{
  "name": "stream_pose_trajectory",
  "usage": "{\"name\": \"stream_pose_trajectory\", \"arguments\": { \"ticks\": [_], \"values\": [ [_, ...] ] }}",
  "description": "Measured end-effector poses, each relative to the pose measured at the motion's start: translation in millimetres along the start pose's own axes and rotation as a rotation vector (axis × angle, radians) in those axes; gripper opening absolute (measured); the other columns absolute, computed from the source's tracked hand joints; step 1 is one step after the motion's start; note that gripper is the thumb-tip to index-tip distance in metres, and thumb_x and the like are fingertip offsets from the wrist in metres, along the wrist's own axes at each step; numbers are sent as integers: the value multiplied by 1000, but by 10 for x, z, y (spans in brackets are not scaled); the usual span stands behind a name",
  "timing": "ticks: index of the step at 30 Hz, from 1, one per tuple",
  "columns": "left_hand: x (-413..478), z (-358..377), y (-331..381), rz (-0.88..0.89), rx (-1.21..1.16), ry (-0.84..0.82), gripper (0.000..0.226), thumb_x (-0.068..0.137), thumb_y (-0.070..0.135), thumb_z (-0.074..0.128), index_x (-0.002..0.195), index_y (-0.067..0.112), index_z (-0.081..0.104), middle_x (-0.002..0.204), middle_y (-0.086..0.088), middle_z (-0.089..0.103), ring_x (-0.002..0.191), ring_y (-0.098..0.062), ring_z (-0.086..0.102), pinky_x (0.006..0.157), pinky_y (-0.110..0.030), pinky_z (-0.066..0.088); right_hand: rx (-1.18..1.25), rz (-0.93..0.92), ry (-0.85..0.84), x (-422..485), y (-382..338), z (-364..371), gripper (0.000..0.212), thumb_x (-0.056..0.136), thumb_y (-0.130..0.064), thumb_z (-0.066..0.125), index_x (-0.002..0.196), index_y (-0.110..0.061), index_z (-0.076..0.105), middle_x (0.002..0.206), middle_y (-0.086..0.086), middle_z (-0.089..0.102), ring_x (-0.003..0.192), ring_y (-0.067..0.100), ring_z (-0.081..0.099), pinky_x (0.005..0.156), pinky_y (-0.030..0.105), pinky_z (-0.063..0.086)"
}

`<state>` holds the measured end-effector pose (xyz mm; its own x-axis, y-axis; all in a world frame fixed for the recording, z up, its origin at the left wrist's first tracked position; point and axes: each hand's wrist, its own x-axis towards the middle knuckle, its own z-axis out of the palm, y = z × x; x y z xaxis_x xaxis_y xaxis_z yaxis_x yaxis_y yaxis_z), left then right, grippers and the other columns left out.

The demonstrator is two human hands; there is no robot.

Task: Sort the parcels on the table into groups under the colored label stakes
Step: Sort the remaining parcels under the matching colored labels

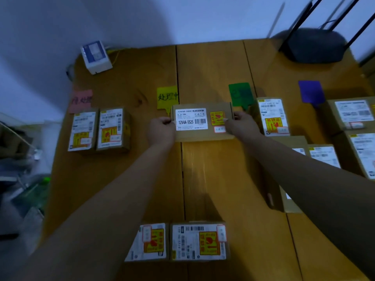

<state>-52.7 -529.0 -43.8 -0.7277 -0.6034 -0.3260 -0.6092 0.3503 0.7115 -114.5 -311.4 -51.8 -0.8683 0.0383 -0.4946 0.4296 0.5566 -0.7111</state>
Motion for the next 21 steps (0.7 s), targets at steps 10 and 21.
{"name": "stream_pose_trajectory", "arguments": {
  "ticks": [10,21],
  "values": [
    [-237,-12,-151,32,-182,42,45,94,19,70,138,18,60,116,6,66,109,-12,62,96,-33,54,69,-71,106,-342,78,37,66,97,-29,70,155,-22,41,153,6,51,140,25,49,106,40,46],
    [-1843,-500,-373,290,-72,-455,41,93,29,72,133,32,63,118,10,69,111,1,64,96,-27,55,112,-271,-203,-1542,393,136,53,97,-30,69,147,-24,53,140,-2,61,129,12,56,103,34,51]
  ]
}}
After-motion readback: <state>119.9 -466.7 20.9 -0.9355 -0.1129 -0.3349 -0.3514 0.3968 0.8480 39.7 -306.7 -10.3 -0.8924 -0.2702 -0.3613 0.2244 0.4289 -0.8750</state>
